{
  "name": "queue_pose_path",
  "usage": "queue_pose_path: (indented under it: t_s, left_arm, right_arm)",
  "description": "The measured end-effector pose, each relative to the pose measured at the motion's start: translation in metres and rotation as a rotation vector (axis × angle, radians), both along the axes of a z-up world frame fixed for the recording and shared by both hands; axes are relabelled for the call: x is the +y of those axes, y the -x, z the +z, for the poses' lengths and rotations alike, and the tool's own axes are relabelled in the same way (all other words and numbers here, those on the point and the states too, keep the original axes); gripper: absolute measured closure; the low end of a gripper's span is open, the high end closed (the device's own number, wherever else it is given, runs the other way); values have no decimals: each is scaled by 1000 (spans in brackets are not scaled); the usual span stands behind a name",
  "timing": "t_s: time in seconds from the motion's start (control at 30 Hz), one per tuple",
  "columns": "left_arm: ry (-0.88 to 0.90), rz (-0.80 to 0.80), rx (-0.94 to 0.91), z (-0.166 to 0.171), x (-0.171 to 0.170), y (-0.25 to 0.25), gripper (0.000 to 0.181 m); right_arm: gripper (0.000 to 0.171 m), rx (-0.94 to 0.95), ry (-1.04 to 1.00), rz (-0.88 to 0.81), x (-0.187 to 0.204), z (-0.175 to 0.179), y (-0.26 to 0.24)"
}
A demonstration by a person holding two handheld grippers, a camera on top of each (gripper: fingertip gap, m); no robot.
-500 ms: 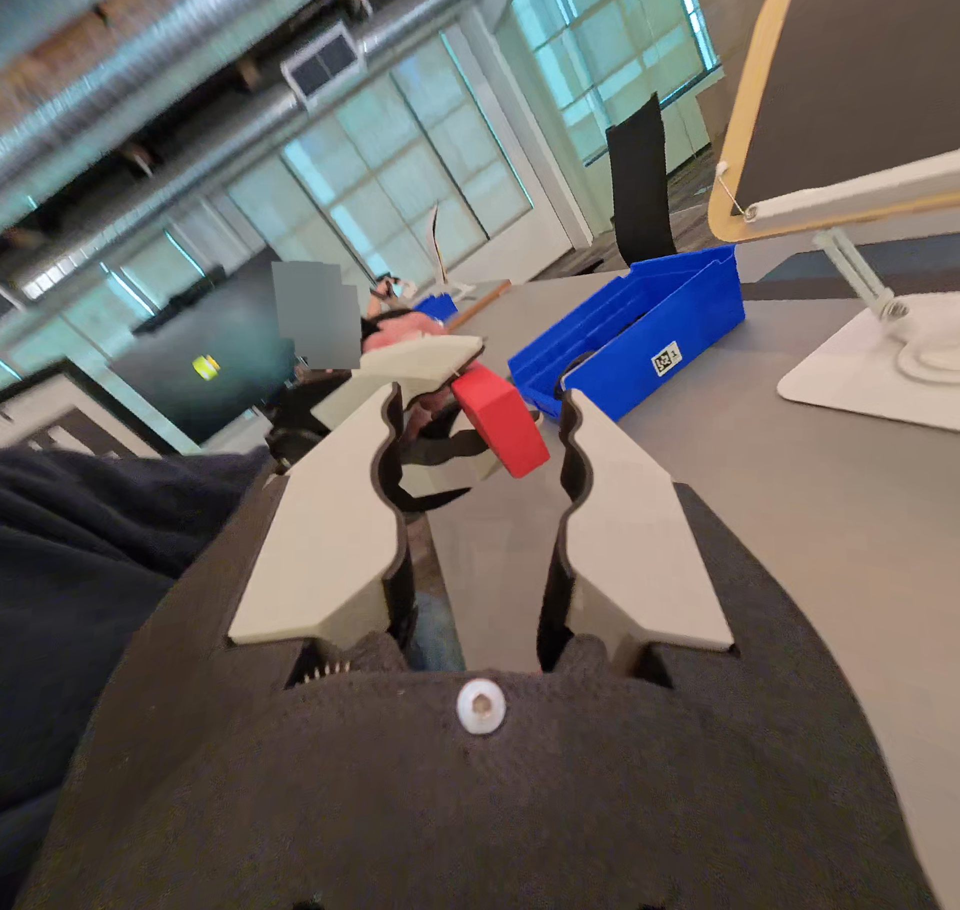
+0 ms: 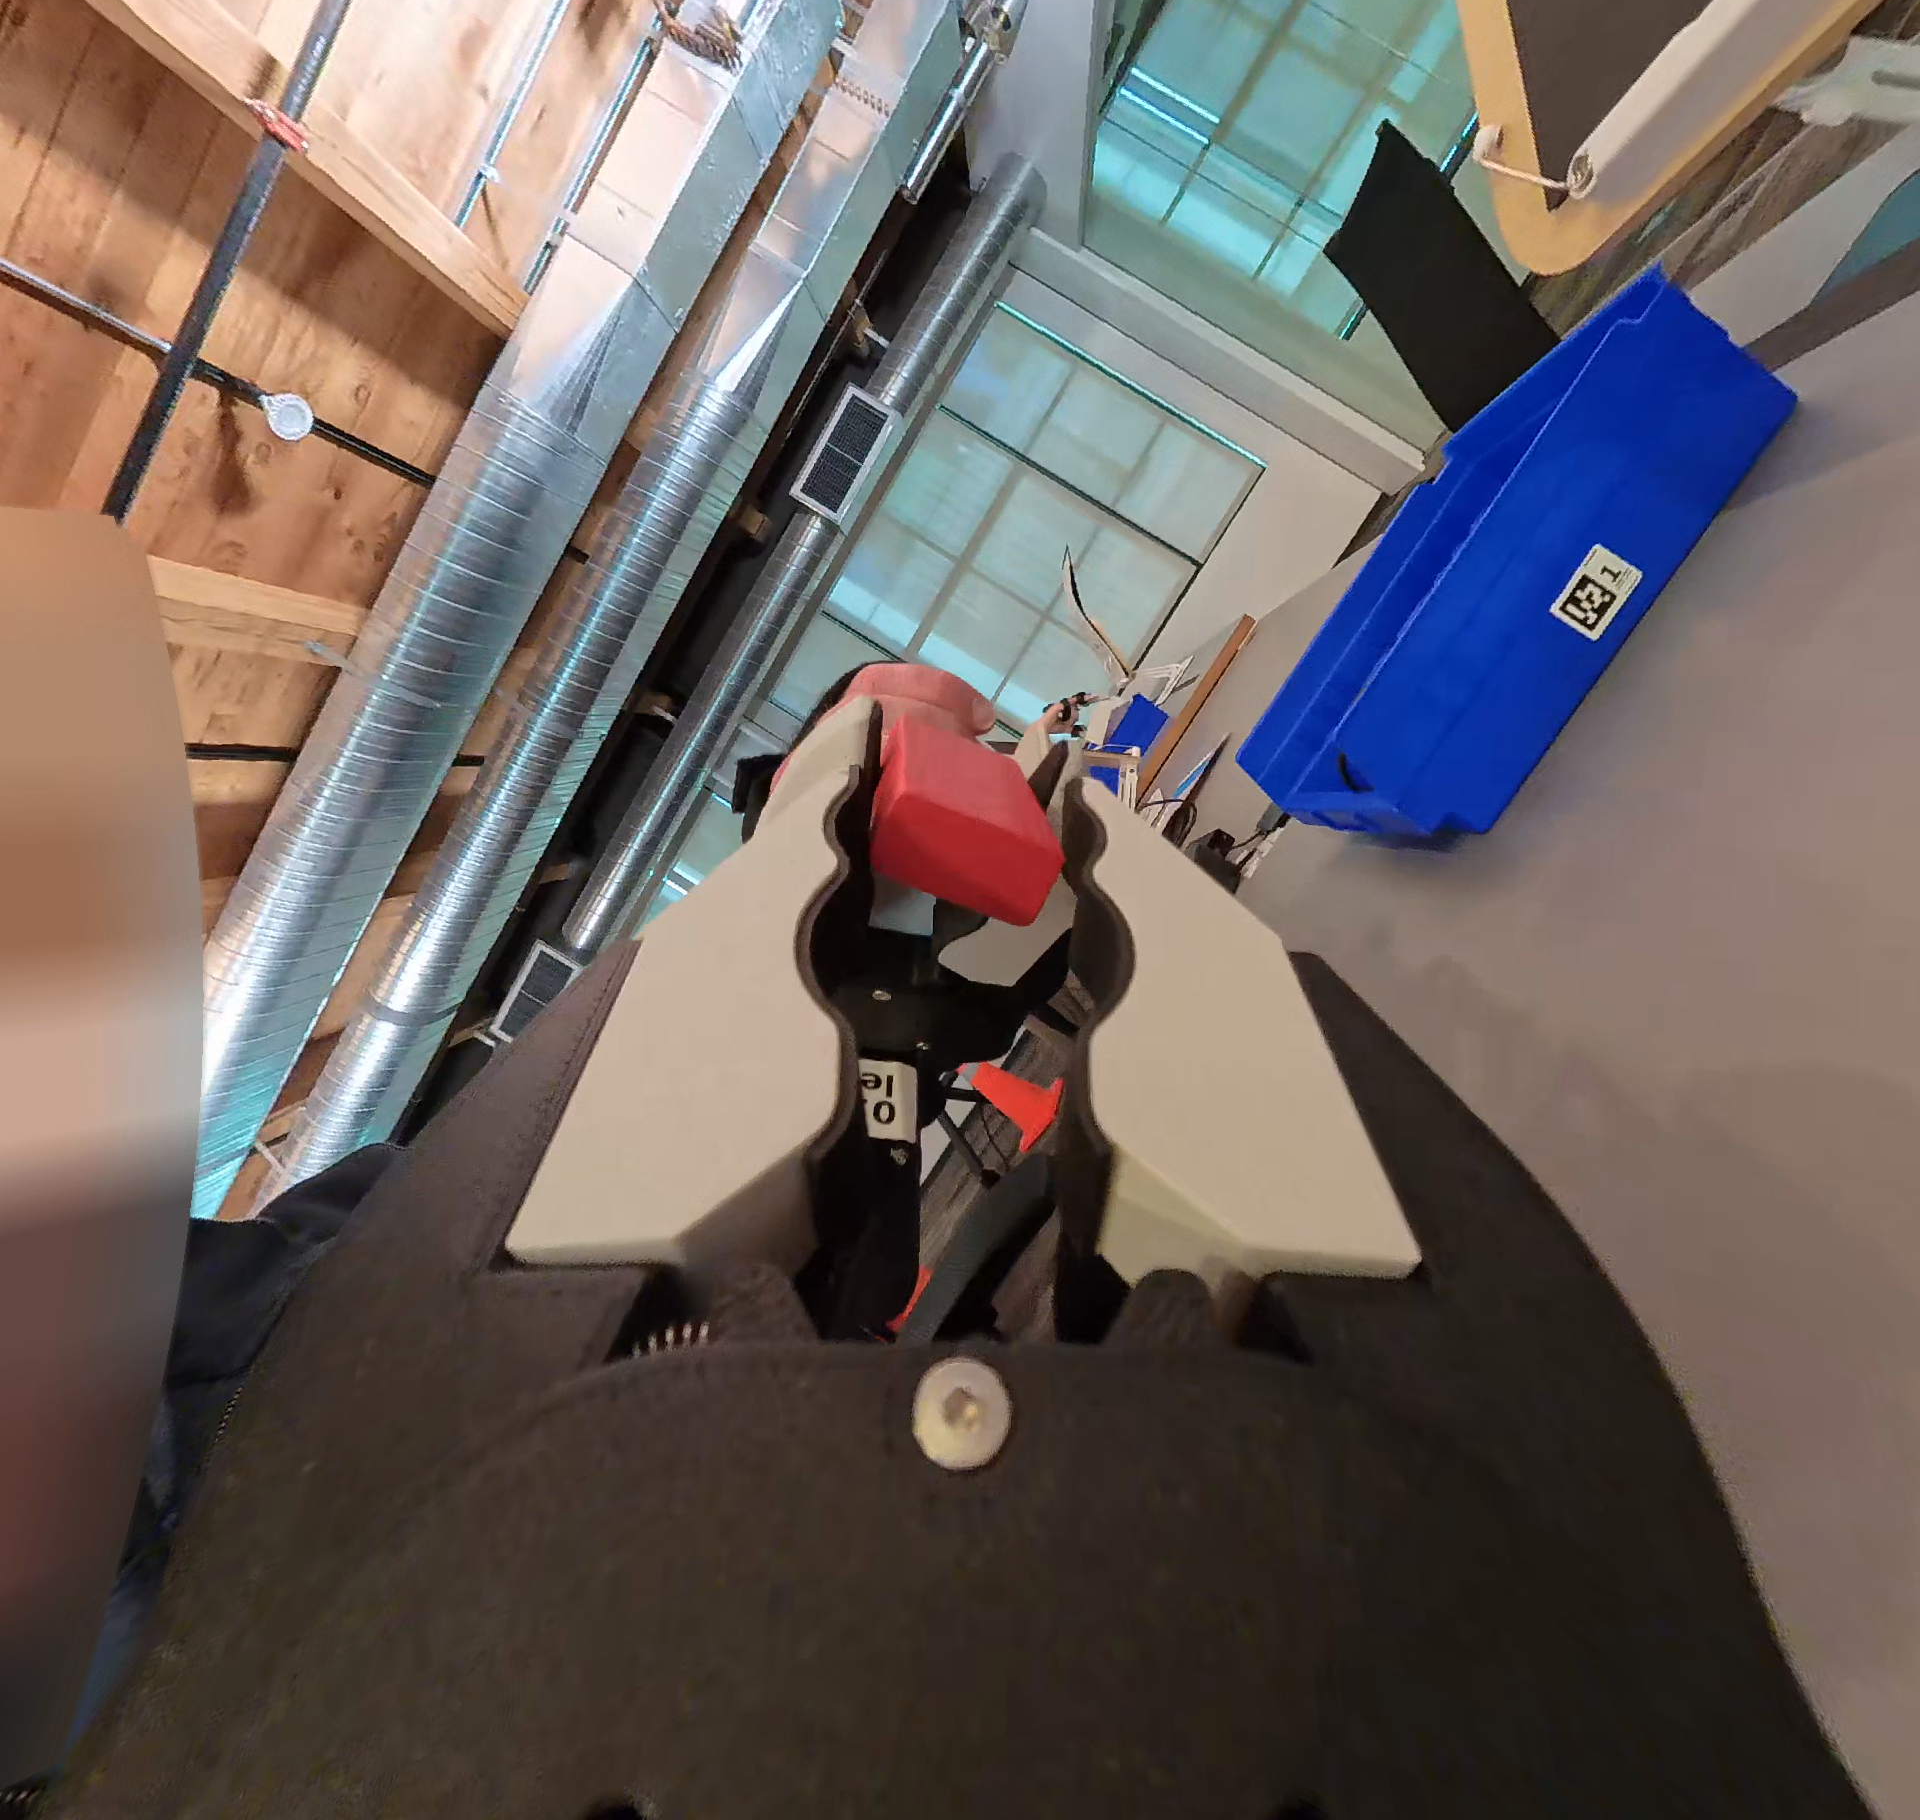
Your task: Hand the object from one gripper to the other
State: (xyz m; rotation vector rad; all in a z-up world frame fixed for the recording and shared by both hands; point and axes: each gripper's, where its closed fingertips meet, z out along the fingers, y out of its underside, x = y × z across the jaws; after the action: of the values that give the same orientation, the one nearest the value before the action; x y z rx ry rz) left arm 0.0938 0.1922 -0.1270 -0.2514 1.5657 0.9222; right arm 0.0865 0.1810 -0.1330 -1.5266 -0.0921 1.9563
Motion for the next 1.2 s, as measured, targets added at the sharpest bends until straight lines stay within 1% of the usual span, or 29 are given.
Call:
queue_pose_path:
  t_s: [0.1,0.23,0.43,0.67,0.87,0.97,1.03,1.13,1.2]
  left_arm:
    - [-9,5,1,1,5,3,145]
    - [0,3,-19,2,7,3,145]
    - [47,25,-73,4,11,2,145]
    - [143,47,-145,5,14,3,141]
    - [246,54,-202,0,16,4,132]
    - [349,58,-255,-2,14,6,129]
    - [469,55,-317,-3,11,9,126]
    - [742,30,-431,-5,5,17,119]
    - [1003,-22,-556,-3,-2,20,113]
  right_arm:
    - [137,-11,-2,13,-3,-3,6]
    - [137,8,-29,-29,0,0,4]
    - [137,-34,-96,-68,3,3,1]
    - [137,-73,-165,-131,8,6,-6]
    - [137,-103,-206,-161,9,6,-9]
    - [137,-170,-274,-196,9,6,-12]
    - [137,-241,-360,-225,7,9,-13]
    - [137,-383,-534,-289,4,15,-18]
    - [137,-474,-643,-315,1,20,-19]
